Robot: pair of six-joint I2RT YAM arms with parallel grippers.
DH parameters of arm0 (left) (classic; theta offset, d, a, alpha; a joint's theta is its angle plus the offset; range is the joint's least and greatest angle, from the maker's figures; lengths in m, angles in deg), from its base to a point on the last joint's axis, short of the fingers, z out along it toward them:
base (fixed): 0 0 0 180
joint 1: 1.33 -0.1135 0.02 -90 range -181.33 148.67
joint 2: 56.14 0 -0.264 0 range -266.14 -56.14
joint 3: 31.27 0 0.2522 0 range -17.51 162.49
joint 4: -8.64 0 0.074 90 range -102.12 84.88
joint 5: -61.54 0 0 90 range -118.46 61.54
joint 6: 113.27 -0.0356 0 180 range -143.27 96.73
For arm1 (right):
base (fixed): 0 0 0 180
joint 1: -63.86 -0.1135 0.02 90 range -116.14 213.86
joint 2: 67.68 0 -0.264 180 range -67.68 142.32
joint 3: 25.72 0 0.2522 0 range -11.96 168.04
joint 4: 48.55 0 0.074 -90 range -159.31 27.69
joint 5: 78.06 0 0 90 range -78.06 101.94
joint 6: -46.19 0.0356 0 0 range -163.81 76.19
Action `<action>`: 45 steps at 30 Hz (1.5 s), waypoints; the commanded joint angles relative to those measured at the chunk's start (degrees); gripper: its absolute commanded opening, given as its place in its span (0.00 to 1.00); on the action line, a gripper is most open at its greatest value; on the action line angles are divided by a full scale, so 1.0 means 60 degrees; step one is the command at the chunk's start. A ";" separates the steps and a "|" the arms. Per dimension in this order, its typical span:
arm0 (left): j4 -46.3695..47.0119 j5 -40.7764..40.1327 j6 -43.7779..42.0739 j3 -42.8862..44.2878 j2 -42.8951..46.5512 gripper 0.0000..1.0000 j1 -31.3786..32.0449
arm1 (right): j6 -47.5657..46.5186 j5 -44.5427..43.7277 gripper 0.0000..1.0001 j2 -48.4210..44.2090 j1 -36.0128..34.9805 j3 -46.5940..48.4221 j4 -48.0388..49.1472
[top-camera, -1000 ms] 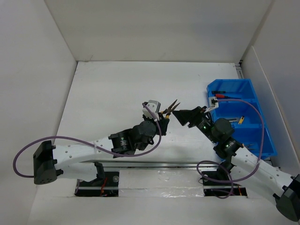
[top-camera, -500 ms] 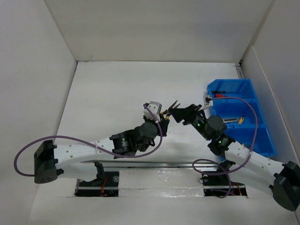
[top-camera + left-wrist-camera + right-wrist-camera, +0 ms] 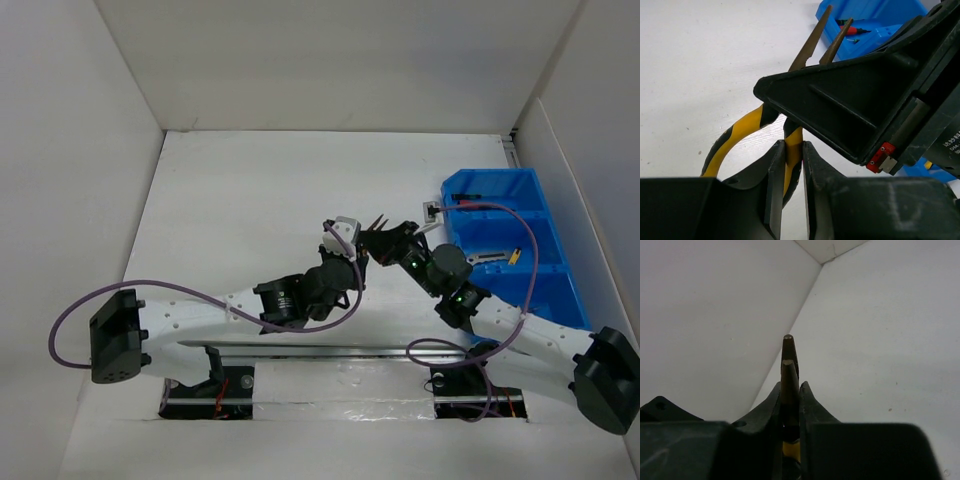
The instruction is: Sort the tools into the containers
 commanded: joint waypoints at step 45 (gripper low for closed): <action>-0.1680 -0.1818 0.2212 -0.2407 0.5111 0.99 0.0158 | 0.1744 -0.3115 0.00 -0.2024 1.1668 0.4437 -1.6141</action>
